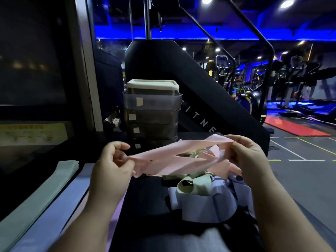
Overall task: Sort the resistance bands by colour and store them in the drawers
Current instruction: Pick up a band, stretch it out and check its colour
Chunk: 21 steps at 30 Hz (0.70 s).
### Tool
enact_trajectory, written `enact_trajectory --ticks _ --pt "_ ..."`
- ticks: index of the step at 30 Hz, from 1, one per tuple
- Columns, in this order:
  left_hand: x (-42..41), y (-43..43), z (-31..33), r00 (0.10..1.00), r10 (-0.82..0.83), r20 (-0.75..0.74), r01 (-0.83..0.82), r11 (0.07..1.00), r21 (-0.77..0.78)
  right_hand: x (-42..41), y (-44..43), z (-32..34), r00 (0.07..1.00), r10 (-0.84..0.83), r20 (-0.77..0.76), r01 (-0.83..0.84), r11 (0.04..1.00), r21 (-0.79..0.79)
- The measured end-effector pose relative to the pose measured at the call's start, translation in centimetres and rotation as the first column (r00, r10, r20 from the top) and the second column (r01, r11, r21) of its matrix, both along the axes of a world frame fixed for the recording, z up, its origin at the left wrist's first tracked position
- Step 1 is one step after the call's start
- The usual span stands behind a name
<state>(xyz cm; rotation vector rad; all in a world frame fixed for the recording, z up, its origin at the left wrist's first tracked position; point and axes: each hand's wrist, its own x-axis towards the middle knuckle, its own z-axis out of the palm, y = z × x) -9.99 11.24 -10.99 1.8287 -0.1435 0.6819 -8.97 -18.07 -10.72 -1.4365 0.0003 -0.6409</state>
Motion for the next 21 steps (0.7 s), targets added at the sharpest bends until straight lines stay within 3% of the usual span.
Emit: enact_trajectory --ticks 6,11,13,15,17,21 --pt "-0.2 -0.3 -1.2 0.99 0.136 0.033 -0.14 0.972 0.19 0.7 -0.4 -0.5 0.987 -0.161 0.003 0.161 0.986 -0.046" --pt "-0.5 0.0 -1.4 0.995 0.095 -0.016 -0.087 0.958 0.274 1.1 0.0 -0.6 0.976 -0.215 0.032 0.218 0.97 -0.112" --pt "-0.5 0.1 -1.5 0.994 0.005 -0.113 0.017 0.98 0.197 1.0 0.3 -0.6 0.978 -0.204 0.041 0.207 0.972 -0.114" --pt "-0.7 -0.1 -1.2 0.947 -0.213 -0.24 0.208 0.977 -0.043 0.7 0.5 -0.5 0.982 -0.184 0.049 0.188 0.978 -0.091" --pt "-0.9 -0.3 -0.9 0.862 -0.401 -0.311 0.325 0.907 -0.268 0.4 0.8 -0.2 0.988 -0.147 0.054 0.15 0.987 -0.051" --pt "-0.8 -0.2 -1.0 0.796 -0.479 -0.369 0.376 0.87 -0.319 0.5 0.7 -0.3 0.992 -0.12 0.025 0.121 0.991 -0.058"
